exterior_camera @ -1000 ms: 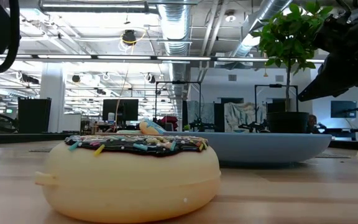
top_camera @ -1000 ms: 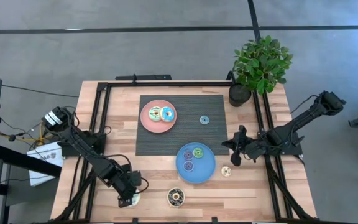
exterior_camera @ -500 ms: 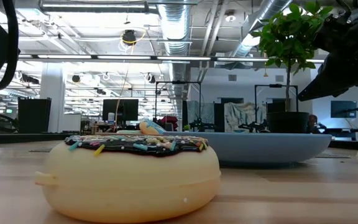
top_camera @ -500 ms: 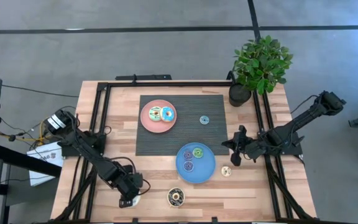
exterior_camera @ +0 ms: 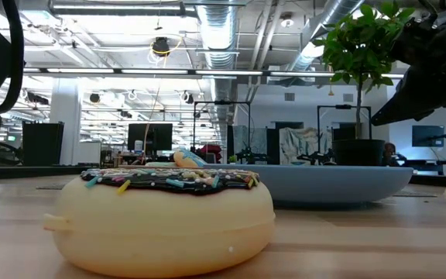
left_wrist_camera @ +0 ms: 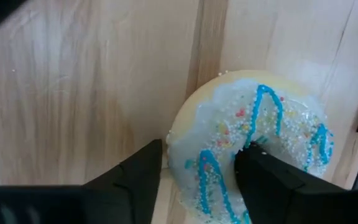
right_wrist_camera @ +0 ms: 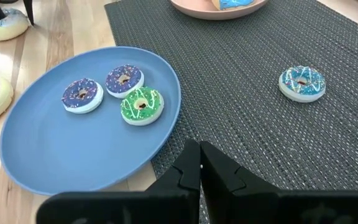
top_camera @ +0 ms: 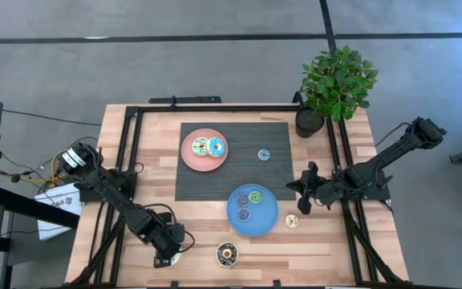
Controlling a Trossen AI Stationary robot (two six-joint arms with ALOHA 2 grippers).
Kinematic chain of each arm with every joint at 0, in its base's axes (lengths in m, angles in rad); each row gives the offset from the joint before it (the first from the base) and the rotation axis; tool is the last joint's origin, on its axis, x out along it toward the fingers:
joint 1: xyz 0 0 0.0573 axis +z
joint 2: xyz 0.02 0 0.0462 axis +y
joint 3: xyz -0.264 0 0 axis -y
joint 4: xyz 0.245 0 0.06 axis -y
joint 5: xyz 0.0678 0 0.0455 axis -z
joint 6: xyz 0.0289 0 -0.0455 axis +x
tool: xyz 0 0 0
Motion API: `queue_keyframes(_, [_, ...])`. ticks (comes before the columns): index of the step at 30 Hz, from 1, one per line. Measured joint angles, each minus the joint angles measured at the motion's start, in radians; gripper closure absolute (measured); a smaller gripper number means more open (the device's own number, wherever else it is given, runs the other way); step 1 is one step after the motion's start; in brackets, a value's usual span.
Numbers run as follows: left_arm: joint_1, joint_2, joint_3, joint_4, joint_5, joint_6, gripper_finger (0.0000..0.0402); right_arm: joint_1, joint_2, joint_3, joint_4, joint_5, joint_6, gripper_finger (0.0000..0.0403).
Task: Pick & Place donuts
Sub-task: Put the large white donut into the pink plate
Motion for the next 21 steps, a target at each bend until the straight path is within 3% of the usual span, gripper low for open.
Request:
queue_keyframes(6, [0.008,0.002,0.000,0.012,0.031,-0.006,0.0265,0.000,0.000,0.000,0.000,0.000,0.000,0.0402])
queue_keyframes(15, [0.136,-0.041,0.000,0.001,0.180,0.087,0.0272,0.000,0.000,0.000,0.000,0.000,-0.001,0.0402])
queue_keyframes(18, [0.215,-0.104,0.000,-0.060,0.174,0.173,0.0272,0.000,0.000,0.000,-0.001,0.000,-0.001,0.0402])
queue_keyframes(21, [0.315,-0.183,0.000,-0.151,0.093,0.286,0.0272,0.000,0.000,0.000,-0.002,0.000,-0.001,0.0402])
